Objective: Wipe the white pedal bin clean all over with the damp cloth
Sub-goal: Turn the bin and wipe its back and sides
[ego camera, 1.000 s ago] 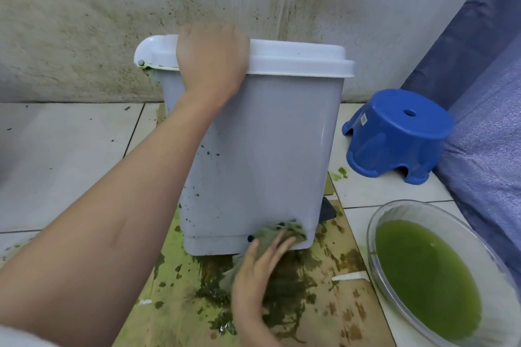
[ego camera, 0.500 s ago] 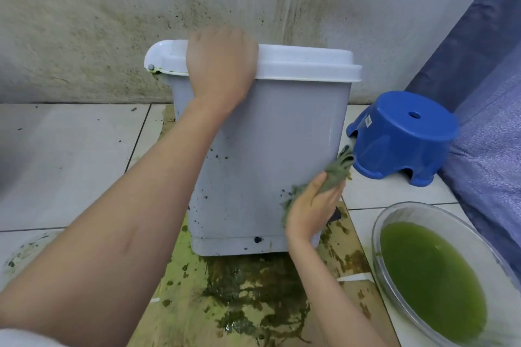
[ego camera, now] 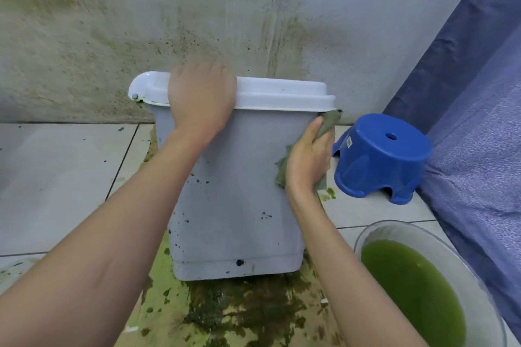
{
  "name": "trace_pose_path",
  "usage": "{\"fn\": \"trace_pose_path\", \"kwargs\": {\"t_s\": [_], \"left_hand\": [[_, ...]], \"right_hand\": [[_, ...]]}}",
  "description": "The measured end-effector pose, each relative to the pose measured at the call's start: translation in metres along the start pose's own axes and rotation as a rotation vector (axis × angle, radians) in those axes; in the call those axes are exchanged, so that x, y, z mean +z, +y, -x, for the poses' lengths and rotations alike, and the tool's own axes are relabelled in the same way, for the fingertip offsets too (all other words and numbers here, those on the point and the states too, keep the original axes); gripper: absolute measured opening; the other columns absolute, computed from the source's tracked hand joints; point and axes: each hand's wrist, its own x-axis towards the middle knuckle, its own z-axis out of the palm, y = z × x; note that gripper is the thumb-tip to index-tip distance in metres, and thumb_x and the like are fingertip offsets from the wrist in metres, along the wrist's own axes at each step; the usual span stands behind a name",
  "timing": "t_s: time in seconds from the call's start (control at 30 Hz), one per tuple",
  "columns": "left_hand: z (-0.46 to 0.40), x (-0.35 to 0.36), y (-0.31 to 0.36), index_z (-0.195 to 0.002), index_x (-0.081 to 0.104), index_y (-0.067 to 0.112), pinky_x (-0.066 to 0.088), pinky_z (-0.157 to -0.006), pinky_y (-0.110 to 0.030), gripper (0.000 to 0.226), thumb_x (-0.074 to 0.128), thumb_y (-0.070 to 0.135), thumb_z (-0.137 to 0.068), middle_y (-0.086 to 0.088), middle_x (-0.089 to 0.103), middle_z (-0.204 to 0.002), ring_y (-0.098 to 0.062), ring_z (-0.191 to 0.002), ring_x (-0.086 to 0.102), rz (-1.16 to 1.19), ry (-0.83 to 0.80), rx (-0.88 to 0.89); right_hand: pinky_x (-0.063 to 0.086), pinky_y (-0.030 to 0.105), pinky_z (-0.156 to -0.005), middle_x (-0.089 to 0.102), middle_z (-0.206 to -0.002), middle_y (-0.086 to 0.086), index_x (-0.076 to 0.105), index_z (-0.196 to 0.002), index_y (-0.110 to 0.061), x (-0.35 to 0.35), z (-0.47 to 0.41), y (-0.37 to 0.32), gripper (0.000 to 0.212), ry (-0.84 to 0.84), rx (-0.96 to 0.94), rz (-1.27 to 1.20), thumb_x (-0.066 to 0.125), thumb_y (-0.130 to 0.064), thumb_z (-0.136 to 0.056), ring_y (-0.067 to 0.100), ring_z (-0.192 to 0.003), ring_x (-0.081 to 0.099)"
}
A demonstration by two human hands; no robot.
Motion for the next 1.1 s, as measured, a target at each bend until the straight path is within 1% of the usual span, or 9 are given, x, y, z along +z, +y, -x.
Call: {"fn": "trace_pose_path", "kwargs": {"t_s": [0.1,0.23,0.37,0.43,0.57,0.63,0.8,0.97,1.1], "left_hand": [[-0.001,0.001,0.001,-0.059,0.056,0.009,0.029,-0.067,-0.033,0.032,0.040,0.017,-0.085,-0.009,0.058,-0.056,-0.028,-0.057,0.051,0.007,-0.014,-0.021],[0.000,-0.004,0.004,-0.060,0.057,0.008,0.036,-0.066,-0.034,0.033,0.040,0.017,-0.086,-0.010,0.059,-0.057,-0.029,-0.058,0.051,0.028,-0.043,-0.044],[0.000,-0.009,0.004,-0.061,0.058,0.009,0.030,-0.067,-0.034,0.033,0.038,0.018,-0.086,-0.009,0.058,-0.057,-0.028,-0.058,0.050,0.015,-0.080,-0.041],[-0.001,-0.012,0.002,-0.067,0.060,0.008,0.031,-0.069,-0.036,0.037,0.032,0.021,-0.087,-0.011,0.061,-0.063,-0.030,-0.063,0.051,0.047,-0.151,-0.034],[-0.004,-0.021,-0.002,-0.079,0.066,0.007,0.030,-0.071,-0.035,0.053,0.019,0.030,-0.085,-0.012,0.067,-0.077,-0.032,-0.075,0.055,0.110,-0.268,-0.047],[-0.006,-0.031,-0.001,-0.086,0.069,0.009,0.030,-0.072,-0.035,0.059,0.015,0.034,-0.084,-0.011,0.069,-0.085,-0.033,-0.081,0.057,0.121,-0.314,-0.021],[-0.027,-0.056,-0.044,-0.119,0.062,0.032,0.027,-0.090,-0.037,0.058,0.017,0.046,-0.086,0.004,0.062,-0.119,-0.025,-0.111,0.049,0.431,-0.756,0.038],[-0.015,-0.055,-0.073,-0.123,0.056,0.045,0.018,-0.088,-0.032,0.036,0.027,0.041,-0.102,0.015,0.052,-0.112,-0.017,-0.116,0.042,0.506,-0.754,-0.111],[-0.020,-0.055,-0.067,-0.121,0.056,0.045,0.019,-0.097,-0.037,0.050,0.016,0.043,-0.091,0.012,0.054,-0.120,-0.016,-0.119,0.041,0.577,-0.769,-0.169]], "right_hand": [[0.021,0.044,-0.114,0.020,-0.156,0.005,0.014,-0.150,-0.027,0.002,0.027,0.049,0.056,-0.015,-0.446,0.435,0.020,-0.051,-0.099,0.031,-0.142,0.023],[0.003,0.050,-0.117,-0.008,-0.159,0.002,0.000,-0.151,-0.030,-0.032,0.085,0.141,0.060,-0.235,-0.759,0.786,0.025,-0.045,-0.099,0.037,-0.144,-0.003],[0.005,0.048,-0.116,0.005,-0.159,-0.004,0.008,-0.150,-0.034,-0.057,0.145,0.195,0.069,-0.488,-1.065,0.937,0.038,-0.047,-0.088,0.033,-0.145,-0.006],[0.008,0.045,-0.116,0.022,-0.153,-0.008,0.014,-0.149,-0.036,-0.055,0.143,0.188,0.065,-0.543,-1.109,0.914,0.038,-0.045,-0.089,0.030,-0.146,-0.004],[0.004,0.037,-0.118,0.001,-0.159,-0.012,0.014,-0.149,-0.035,-0.037,0.112,0.129,0.061,-0.528,-1.008,0.797,0.037,-0.037,-0.092,0.024,-0.147,-0.002],[0.005,0.037,-0.118,0.005,-0.157,-0.009,0.011,-0.149,-0.035,-0.018,0.094,0.086,0.059,-0.443,-0.956,0.709,0.035,-0.038,-0.095,0.024,-0.146,0.000],[0.003,0.039,-0.118,0.001,-0.157,-0.006,0.007,-0.150,-0.028,0.009,0.073,0.039,0.056,-0.351,-0.915,0.586,0.029,-0.039,-0.099,0.025,-0.146,-0.006],[0.004,0.039,-0.119,-0.009,-0.159,-0.002,0.005,-0.151,-0.026,-0.002,0.098,0.104,0.080,-0.448,-1.310,0.766,0.044,-0.025,-0.081,0.023,-0.146,-0.006],[0.003,0.034,-0.119,-0.003,-0.159,-0.005,0.009,-0.151,-0.026,0.004,0.081,0.066,0.078,-0.454,-1.196,0.675,0.040,-0.018,-0.080,0.020,-0.146,-0.005]]}}
